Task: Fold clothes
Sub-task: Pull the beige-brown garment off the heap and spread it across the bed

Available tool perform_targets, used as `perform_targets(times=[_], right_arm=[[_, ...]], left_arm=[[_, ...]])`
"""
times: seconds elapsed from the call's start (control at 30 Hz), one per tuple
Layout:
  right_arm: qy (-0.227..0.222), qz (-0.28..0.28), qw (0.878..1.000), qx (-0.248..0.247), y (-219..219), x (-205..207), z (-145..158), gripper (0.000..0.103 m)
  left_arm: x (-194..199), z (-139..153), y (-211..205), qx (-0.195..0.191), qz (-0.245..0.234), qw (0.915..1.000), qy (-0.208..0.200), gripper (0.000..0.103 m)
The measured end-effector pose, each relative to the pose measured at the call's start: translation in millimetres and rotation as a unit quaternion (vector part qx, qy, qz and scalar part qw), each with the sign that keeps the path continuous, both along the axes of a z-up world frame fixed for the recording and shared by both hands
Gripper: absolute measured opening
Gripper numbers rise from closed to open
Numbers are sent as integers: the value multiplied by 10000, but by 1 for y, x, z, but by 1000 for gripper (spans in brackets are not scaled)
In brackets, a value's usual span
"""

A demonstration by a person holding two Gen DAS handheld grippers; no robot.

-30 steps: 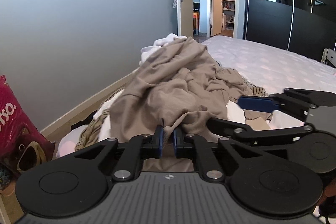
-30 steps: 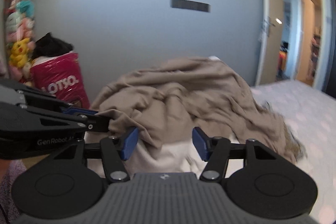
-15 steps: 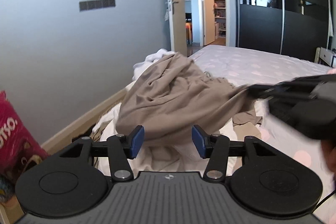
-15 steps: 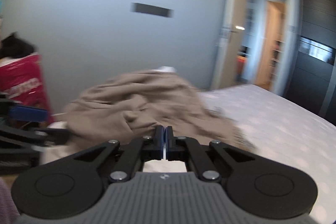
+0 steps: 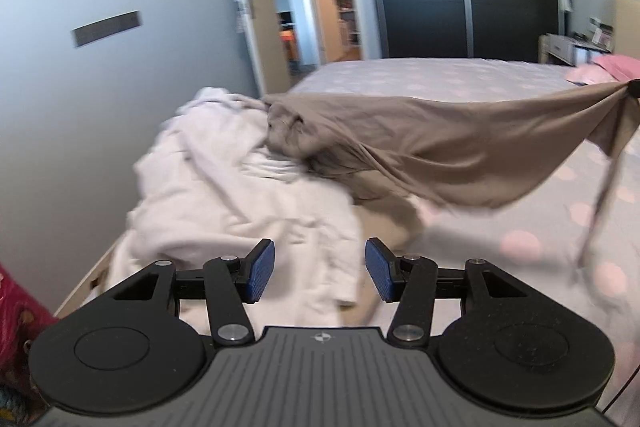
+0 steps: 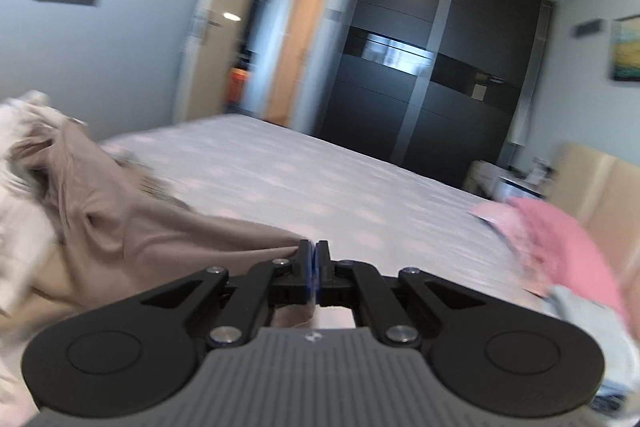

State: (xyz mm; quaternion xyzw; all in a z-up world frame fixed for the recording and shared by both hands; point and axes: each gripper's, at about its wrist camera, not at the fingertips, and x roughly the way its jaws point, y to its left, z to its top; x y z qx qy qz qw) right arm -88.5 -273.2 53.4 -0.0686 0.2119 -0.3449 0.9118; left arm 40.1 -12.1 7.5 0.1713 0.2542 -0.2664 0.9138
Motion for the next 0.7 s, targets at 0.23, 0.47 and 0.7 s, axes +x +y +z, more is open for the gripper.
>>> perform_targets(times=[0.23, 0.47, 0.7], right_arm=[[385, -1703, 9846, 97, -63, -96, -23, 1], [1174, -2154, 9675, 617, -101, -163, -59, 2], [970, -1137, 9814, 1205, -99, -173, -73, 15]], left_arm=[[-15, -15, -57, 204, -814, 9965, 52, 48], [-23, -38, -118, 643, -1686, 9830, 348, 48], [-27, -59, -176, 1004, -2459, 9627, 523, 56]])
